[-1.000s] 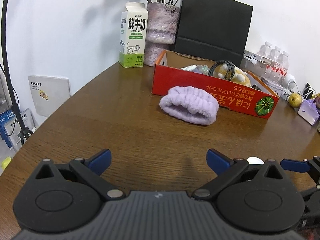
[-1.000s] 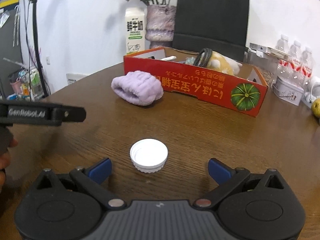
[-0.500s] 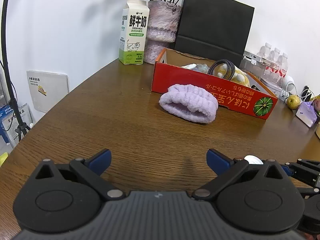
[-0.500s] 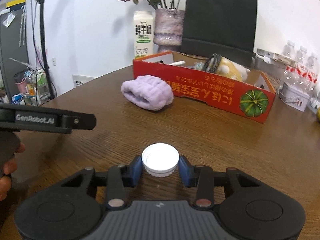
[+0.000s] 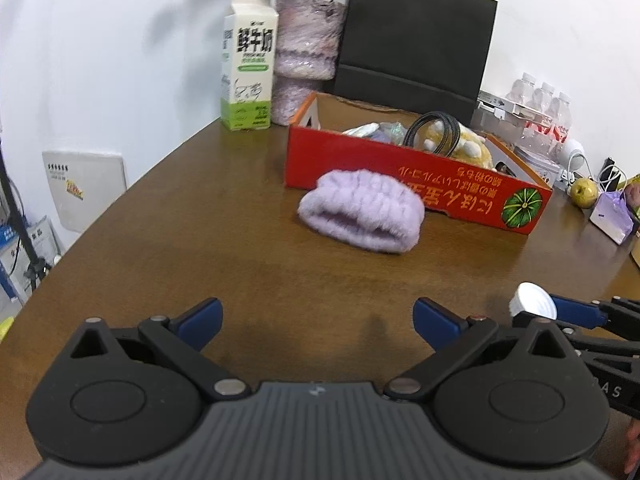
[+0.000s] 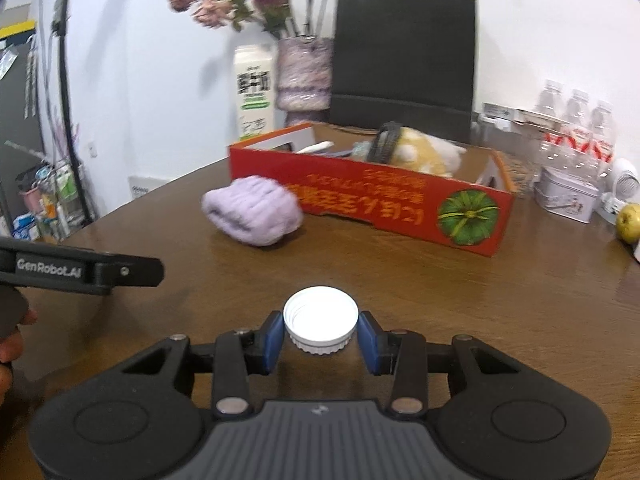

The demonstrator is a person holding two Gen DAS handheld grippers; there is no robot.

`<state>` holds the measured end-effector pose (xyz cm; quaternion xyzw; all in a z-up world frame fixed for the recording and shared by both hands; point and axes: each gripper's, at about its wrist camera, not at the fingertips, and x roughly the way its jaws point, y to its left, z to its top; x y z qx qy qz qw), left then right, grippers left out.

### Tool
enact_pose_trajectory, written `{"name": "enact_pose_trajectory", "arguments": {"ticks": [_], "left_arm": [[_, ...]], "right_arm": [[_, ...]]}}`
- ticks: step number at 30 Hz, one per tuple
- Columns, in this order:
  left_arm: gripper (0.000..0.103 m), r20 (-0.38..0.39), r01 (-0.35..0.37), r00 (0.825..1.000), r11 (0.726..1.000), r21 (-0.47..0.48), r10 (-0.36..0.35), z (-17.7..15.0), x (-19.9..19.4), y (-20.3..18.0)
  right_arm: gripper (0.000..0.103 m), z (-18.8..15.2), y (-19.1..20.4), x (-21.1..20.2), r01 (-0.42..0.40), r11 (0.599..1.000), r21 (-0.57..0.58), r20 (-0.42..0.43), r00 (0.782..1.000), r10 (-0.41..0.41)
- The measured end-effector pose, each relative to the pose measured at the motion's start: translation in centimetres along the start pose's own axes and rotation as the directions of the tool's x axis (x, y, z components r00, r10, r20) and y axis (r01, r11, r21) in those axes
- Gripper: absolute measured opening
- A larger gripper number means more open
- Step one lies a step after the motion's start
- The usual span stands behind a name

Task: Organize objects
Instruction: 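Grasp the lavender headband with the left gripper while the right holds the white cap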

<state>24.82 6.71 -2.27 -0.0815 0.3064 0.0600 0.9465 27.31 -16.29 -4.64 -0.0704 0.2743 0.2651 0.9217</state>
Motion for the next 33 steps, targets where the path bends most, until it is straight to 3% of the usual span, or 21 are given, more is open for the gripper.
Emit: {"name": "enact_pose_trajectory", "arguments": {"ticks": [7,12,22,25,30,33], "left_arm": [[0.103,0.008,0.008,1.0,0.992,0.129,-0.009,3.6,2.4,-3.1],[0.103,0.018,0.002,1.0,0.987,0.161,-0.005,5.5,5.3,-4.9],[0.103,0.0,-0.096,0.995,0.972,0.212,0.099,5.5,11.6,-6.7],[0.084,-0.013,-0.106,0.994,0.977,0.185,0.111,5.3,11.9,-5.6],[0.044,0.04,-0.061,0.998,0.986,0.158,0.056,5.3,10.3,-5.1],[0.04,0.052,-0.059,0.997,0.982,0.18,0.05,4.7,9.6,-5.6]], "right_arm": [[0.039,0.5,-3.1,-0.4,0.042,0.998,0.045,0.035,0.998,-0.044],[0.039,0.6,-4.2,-0.7,0.065,0.996,0.067,0.052,0.996,-0.069],[0.039,0.6,-4.6,0.0,0.079,0.994,0.079,0.042,0.996,-0.083],[0.039,0.5,-4.5,-0.1,0.081,0.994,0.078,0.045,0.995,-0.085],[0.039,0.3,-4.5,-0.1,0.085,0.993,0.077,0.04,0.995,-0.088],[0.039,0.2,-4.4,-0.1,0.085,0.994,0.071,0.041,0.995,-0.088]]}}
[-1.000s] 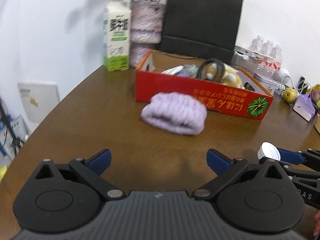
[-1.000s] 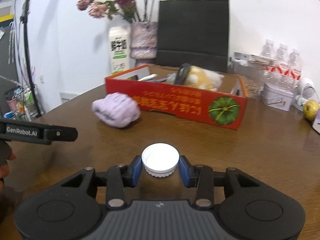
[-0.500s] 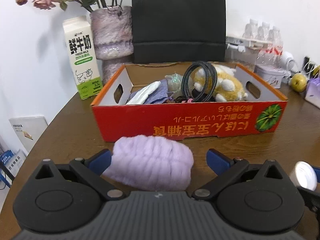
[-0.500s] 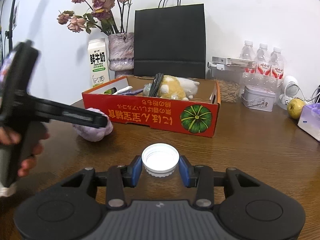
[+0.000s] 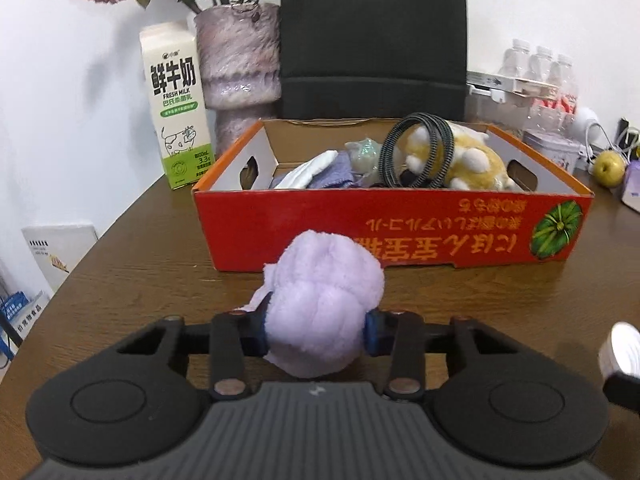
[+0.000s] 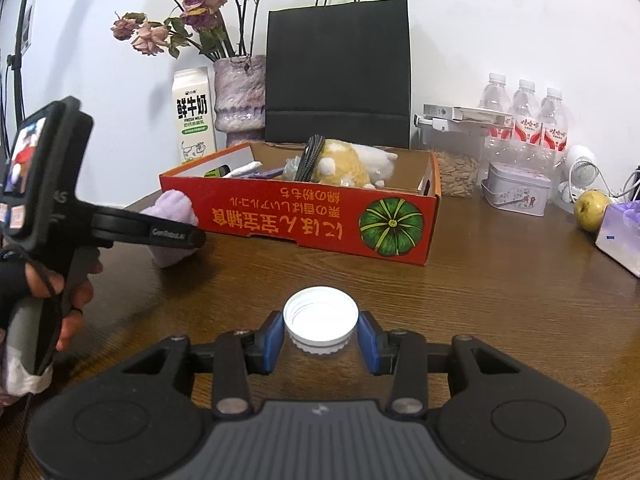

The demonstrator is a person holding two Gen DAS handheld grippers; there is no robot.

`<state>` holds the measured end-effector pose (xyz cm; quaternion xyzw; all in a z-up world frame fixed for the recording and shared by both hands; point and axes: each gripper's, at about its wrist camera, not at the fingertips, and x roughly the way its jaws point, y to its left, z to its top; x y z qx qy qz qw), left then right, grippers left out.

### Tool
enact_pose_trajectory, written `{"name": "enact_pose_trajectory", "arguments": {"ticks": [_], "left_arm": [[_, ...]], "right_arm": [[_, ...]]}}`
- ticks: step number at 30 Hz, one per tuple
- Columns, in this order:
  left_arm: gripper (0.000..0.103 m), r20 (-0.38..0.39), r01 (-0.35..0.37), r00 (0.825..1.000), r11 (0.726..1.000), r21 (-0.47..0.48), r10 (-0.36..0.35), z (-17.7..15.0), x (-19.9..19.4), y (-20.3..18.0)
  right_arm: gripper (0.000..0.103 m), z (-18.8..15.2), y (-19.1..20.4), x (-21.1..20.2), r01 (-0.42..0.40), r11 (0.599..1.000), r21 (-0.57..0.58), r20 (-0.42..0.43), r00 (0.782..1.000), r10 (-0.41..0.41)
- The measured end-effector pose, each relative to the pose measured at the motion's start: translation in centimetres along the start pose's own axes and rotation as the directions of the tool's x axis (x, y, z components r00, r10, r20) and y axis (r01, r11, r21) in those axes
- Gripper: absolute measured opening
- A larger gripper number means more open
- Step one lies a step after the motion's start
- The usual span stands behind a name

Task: Organize objects
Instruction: 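Grasp the lavender headband with the left gripper while the right holds the white cap, then carry the headband and white cap with both grippers over the box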

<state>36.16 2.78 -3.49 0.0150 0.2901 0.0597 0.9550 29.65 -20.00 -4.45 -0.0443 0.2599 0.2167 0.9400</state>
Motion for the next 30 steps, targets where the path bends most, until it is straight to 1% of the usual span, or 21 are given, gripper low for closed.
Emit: {"name": "enact_pose_trajectory", "arguments": {"ticks": [3,8,13,17,21,25,30], "left_arm": [[0.037,0.009,0.008,1.0,1.0,-0.003,-0.008,-0.4,-0.9,0.1],[0.037,0.016,0.013,1.0,1.0,-0.009,-0.013,-1.5,-3.0,0.2],[0.037,0.024,0.04,0.999,0.999,-0.012,-0.04,-2.9,-5.5,0.1],[0.036,0.05,0.052,0.997,0.999,-0.006,-0.051,-4.1,-7.9,-0.2],[0.036,0.089,0.047,0.995,0.999,-0.003,-0.046,-4.7,-10.0,-0.7],[0.036,0.111,0.047,0.993,0.999,-0.012,-0.046,-4.9,-11.2,-0.9],[0.037,0.088,0.067,0.994,0.997,-0.039,-0.063,-4.6,-11.4,-0.7]], "right_arm": [[0.039,0.0,0.0,-0.1,0.001,1.0,0.0,0.002,1.0,-0.001],[0.039,0.0,0.1,-0.3,0.001,1.0,-0.004,0.014,1.0,-0.001],[0.039,0.1,0.4,-0.9,-0.004,1.0,-0.016,0.037,0.999,0.005],[0.039,0.1,0.9,-1.4,-0.013,0.999,-0.029,0.049,0.999,0.015],[0.039,0.1,1.6,-2.1,-0.03,0.999,-0.044,0.071,0.997,0.033],[0.039,0.2,2.3,-2.6,-0.041,0.998,-0.056,0.083,0.996,0.045],[0.039,0.6,2.8,-3.2,-0.052,0.997,-0.065,0.098,0.993,0.058]]}}
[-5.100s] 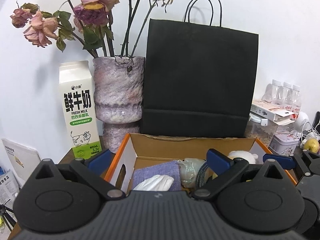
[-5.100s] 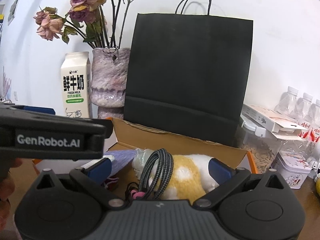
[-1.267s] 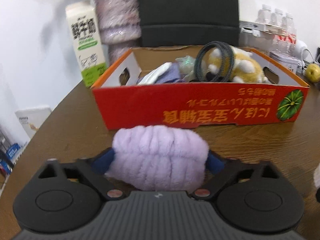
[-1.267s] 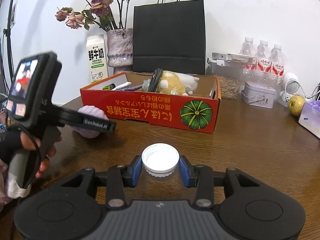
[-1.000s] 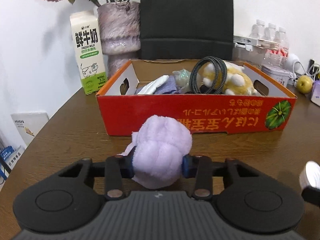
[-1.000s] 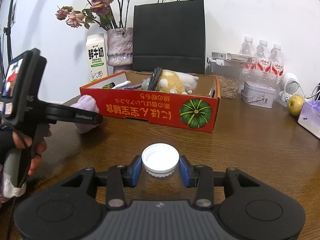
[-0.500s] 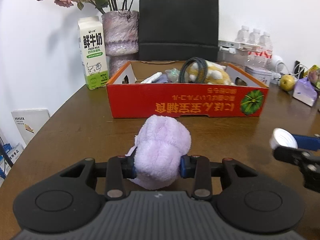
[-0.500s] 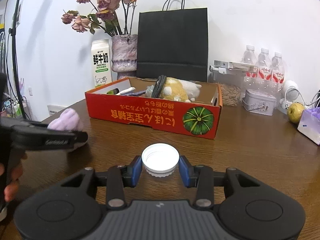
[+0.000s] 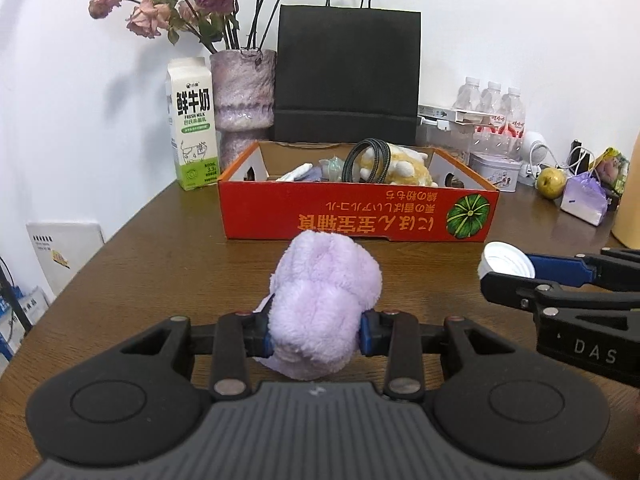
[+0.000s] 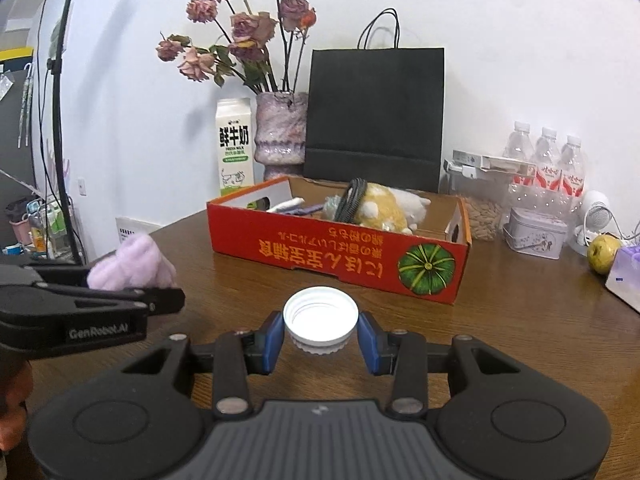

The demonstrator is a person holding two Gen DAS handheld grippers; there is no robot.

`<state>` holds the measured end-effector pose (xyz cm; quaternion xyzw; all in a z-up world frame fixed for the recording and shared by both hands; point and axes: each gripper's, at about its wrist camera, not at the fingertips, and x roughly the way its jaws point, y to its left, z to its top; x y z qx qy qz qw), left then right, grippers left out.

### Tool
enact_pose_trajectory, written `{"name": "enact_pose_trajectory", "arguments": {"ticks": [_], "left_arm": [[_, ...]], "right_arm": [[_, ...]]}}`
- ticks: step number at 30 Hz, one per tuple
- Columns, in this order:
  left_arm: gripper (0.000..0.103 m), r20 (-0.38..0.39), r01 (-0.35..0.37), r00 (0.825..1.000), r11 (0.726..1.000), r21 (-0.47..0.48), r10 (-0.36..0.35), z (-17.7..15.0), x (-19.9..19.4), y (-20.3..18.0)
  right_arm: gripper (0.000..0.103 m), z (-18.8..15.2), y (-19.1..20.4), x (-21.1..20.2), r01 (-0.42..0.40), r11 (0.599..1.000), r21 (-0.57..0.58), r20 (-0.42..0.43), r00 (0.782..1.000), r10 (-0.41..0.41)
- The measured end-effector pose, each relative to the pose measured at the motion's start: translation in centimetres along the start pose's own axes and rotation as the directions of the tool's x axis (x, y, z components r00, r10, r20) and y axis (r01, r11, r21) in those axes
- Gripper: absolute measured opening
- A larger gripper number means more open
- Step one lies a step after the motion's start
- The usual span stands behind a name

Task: Organize objects
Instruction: 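Carry the headband and white cap with both grippers over the box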

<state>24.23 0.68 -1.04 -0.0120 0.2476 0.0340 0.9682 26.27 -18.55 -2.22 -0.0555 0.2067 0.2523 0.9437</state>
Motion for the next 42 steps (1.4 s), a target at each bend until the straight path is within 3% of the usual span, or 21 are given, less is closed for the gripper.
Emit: {"name": "enact_pose_trajectory", "arguments": {"ticks": [8,21,30,42], "left_arm": [[0.037,0.037,0.0,0.999,1.0,-0.01,0.001,2.5,-0.5,0.2],[0.037,0.118,-0.009,0.993,0.999,-0.037,0.014,7.5,1.3,0.4],[0.037,0.115,0.009,0.993,0.997,-0.078,0.0,9.9,5.3,2.0],[0.037,0.11,0.019,0.994,0.999,-0.05,-0.014,12.1,10.6,2.2]], "right_arm": [[0.039,1.9,0.7,0.0,-0.006,1.0,-0.02,0.011,1.0,0.006],[0.039,7.0,2.3,2.8,-0.001,1.0,-0.027,0.097,0.995,0.004],[0.039,8.5,1.4,6.5,-0.012,1.0,0.025,0.114,0.993,0.009],[0.039,10.5,-0.9,11.7,0.008,0.999,0.032,0.121,0.993,-0.012]]}}
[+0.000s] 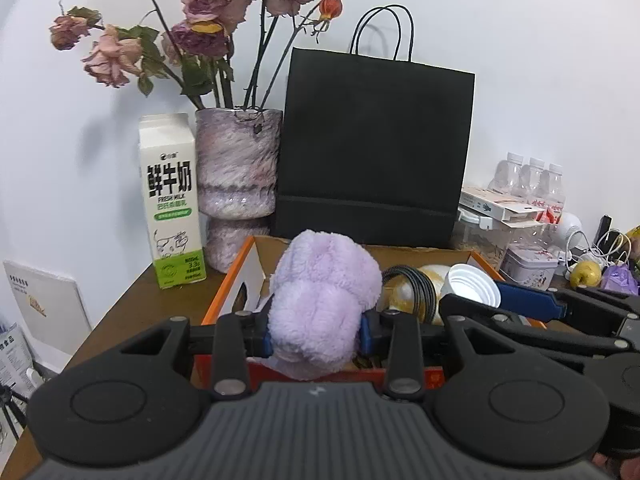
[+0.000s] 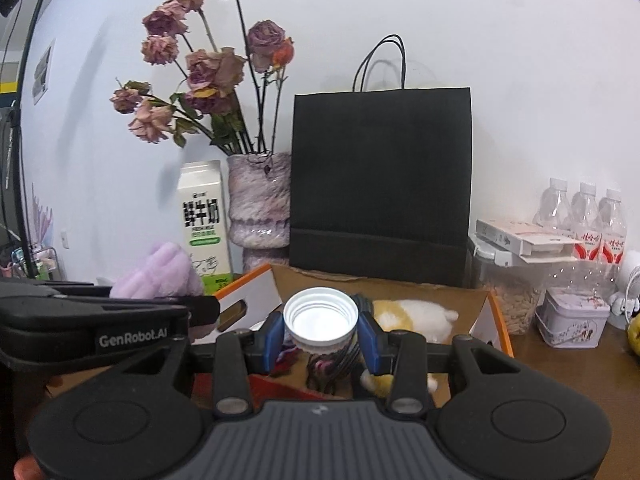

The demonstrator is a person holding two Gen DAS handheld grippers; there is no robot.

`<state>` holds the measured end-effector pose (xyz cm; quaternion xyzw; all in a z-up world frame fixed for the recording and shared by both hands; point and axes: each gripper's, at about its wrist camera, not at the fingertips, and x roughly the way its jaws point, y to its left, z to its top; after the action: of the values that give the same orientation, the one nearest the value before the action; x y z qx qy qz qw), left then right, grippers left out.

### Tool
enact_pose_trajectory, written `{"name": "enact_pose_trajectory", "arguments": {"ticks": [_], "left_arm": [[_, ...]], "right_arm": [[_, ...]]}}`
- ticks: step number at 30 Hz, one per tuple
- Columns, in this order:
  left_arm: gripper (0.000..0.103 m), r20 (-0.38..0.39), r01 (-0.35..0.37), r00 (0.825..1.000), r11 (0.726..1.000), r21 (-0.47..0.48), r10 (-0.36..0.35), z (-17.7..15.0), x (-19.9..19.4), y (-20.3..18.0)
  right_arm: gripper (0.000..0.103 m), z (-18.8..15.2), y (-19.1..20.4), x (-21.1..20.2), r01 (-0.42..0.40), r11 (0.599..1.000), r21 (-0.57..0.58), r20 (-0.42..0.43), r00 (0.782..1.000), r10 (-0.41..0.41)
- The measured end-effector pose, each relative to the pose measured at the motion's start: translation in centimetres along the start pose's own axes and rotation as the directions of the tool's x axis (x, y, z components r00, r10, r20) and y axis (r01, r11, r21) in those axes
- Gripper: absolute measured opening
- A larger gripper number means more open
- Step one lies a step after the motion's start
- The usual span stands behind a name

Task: Organize objects
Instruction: 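Carry the headband and white cap with both grippers over the box, then open both grippers to drop the headband and white cap into the box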

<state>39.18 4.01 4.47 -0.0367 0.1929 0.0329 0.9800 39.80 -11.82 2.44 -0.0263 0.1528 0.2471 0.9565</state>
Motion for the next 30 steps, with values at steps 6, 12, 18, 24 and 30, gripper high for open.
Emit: {"name": "enact_pose_trajectory", "arguments": {"ticks": [6,12,18,24,30], "left_arm": [[0.037,0.006,-0.008,1.0,1.0,0.009,0.008,0.9,2.3,0.0],[0.037,0.013,-0.016,1.0,1.0,0.015,0.016,1.8,4.6,-0.1],[0.037,0.013,-0.009,1.0,0.999,0.032,0.009,2.3,6.6,-0.8],[0.037,0.013,-0.008,1.0,0.999,0.034,0.007,2.7,8.2,-1.1],[0.037,0.009,0.002,1.0,0.999,0.04,-0.003,3.0,9.8,-1.1]], "right_arm": [[0.039,0.9,-1.6,2.1,0.026,1.0,0.004,0.007,1.0,-0.026],[0.039,1.7,-3.4,3.9,0.064,0.998,0.015,0.012,0.998,-0.064],[0.039,2.3,-4.9,5.3,0.093,0.995,0.021,0.013,0.996,-0.093],[0.039,2.4,-5.9,6.5,0.106,0.994,0.022,0.005,0.994,-0.106],[0.039,2.5,-6.5,7.5,0.114,0.993,0.017,-0.004,0.994,-0.114]]}}
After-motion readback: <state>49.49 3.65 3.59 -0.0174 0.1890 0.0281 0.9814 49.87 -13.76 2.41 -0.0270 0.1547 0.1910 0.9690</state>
